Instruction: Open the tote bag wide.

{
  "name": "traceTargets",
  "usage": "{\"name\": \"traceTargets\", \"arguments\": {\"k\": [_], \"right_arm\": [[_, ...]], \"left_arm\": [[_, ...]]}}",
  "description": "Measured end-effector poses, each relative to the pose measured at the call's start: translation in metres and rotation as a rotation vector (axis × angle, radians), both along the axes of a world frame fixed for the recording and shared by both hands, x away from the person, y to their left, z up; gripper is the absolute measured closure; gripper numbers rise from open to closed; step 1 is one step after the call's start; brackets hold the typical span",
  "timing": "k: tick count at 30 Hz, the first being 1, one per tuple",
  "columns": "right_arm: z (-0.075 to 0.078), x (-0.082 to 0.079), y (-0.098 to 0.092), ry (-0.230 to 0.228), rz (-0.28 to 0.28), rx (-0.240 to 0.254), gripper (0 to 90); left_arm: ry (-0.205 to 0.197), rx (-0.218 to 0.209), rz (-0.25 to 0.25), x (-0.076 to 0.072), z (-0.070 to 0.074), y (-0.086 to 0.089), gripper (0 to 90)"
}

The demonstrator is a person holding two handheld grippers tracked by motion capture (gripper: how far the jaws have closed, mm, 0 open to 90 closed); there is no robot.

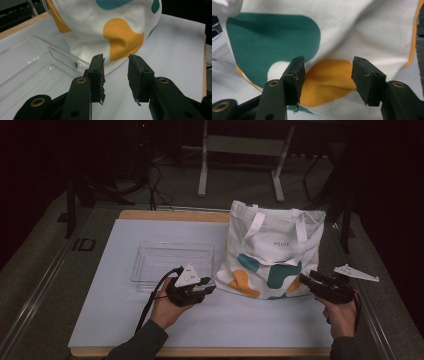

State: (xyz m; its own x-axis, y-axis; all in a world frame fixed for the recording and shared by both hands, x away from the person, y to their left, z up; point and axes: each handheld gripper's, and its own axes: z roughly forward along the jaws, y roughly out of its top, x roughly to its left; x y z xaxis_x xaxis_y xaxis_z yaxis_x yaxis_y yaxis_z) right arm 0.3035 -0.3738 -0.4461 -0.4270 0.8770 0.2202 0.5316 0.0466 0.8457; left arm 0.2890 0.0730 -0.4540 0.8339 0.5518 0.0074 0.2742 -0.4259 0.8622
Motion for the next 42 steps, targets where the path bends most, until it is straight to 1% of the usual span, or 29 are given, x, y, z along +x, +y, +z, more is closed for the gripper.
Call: {"name": "traceTargets", "arguments": {"k": [1, 3, 6, 9, 11, 12, 14, 16, 18, 19, 22, 23, 25, 27, 30, 31, 33, 36, 38, 40, 42], "right_arm": [[0.001, 0.002, 0.0, -0.002, 0.003, -0.002, 42.8], [0.002, 0.005, 0.002, -0.003, 0.006, -0.019, 41.7], [0.004, 0.011, 0.002, -0.001, 0.005, -0.018, 40.3], [0.008, 0.018, 0.001, 0.0, 0.014, 0.0, 38.7], [0.01, 0.022, 0.001, 0.007, 0.014, 0.0, 38.1], [0.011, 0.024, 0.0, 0.011, 0.021, 0.012, 37.9], [0.013, 0.028, 0.0, 0.015, 0.034, 0.028, 37.5], [0.014, 0.032, -0.001, 0.027, 0.048, 0.032, 37.6], [0.014, 0.035, -0.001, 0.039, 0.065, 0.036, 38.6], [0.014, 0.036, 0.0, 0.04, 0.073, 0.035, 40.4], [0.015, 0.038, 0.0, 0.045, 0.09, 0.04, 44.8], [0.015, 0.038, 0.0, 0.044, 0.09, 0.042, 46.5], [0.016, 0.038, -0.001, 0.044, 0.082, 0.047, 52.9], [0.015, 0.038, -0.002, 0.046, 0.074, 0.058, 56.1], [0.014, 0.038, -0.004, 0.053, 0.061, 0.075, 61.1], [0.014, 0.038, -0.004, 0.05, 0.059, 0.074, 62.7], [0.014, 0.038, -0.004, 0.049, 0.054, 0.074, 65.8], [0.014, 0.039, -0.004, 0.047, 0.047, 0.068, 69.1], [0.014, 0.038, -0.003, 0.044, 0.042, 0.056, 73.2], [0.014, 0.038, -0.003, 0.042, 0.037, 0.055, 76.2], [0.013, 0.038, -0.004, 0.037, 0.035, 0.053, 78.0]], "left_arm": [[-0.001, -0.002, 0.001, 0.001, 0.001, 0.0, 65.1], [-0.007, 0.002, 0.003, 0.004, 0.004, 0.0, 64.4], [-0.01, -0.003, 0.012, 0.011, 0.008, 0.002, 64.0], [-0.013, 0.002, 0.019, 0.015, 0.012, 0.003, 63.9], [-0.019, 0.012, 0.023, 0.019, 0.014, 0.003, 63.6], [-0.026, 0.012, 0.025, 0.021, 0.016, 0.003, 63.4], [-0.027, 0.006, 0.027, 0.022, 0.017, 0.003, 63.4], [-0.027, 0.015, 0.031, 0.029, 0.02, 0.003, 63.4], [-0.025, 0.005, 0.04, 0.035, 0.023, 0.003, 62.9], [-0.018, -0.004, 0.043, 0.038, 0.023, 0.003, 62.2], [-0.009, -0.007, 0.053, 0.045, 0.024, 0.001, 62.2], [-0.003, -0.013, 0.055, 0.049, 0.024, 0.0, 62.2], [-0.002, -0.015, 0.057, 0.053, 0.025, -0.003, 62.3], [0.004, -0.011, 0.057, 0.059, 0.026, -0.007, 62.3], [0.005, 0.001, 0.056, 0.068, 0.028, -0.013, 62.0], [0.007, 0.0, 0.057, 0.07, 0.029, -0.015, 62.1], [0.005, 0.014, 0.056, 0.075, 0.031, -0.021, 62.1], [0.002, 0.028, 0.056, 0.083, 0.032, -0.026, 62.0], [-0.003, 0.045, 0.066, 0.089, 0.033, -0.03, 60.1], [0.0, 0.061, 0.082, 0.096, 0.033, -0.032, 59.8], [0.006, 0.072, 0.084, 0.102, 0.034, -0.034, 60.1]]}}
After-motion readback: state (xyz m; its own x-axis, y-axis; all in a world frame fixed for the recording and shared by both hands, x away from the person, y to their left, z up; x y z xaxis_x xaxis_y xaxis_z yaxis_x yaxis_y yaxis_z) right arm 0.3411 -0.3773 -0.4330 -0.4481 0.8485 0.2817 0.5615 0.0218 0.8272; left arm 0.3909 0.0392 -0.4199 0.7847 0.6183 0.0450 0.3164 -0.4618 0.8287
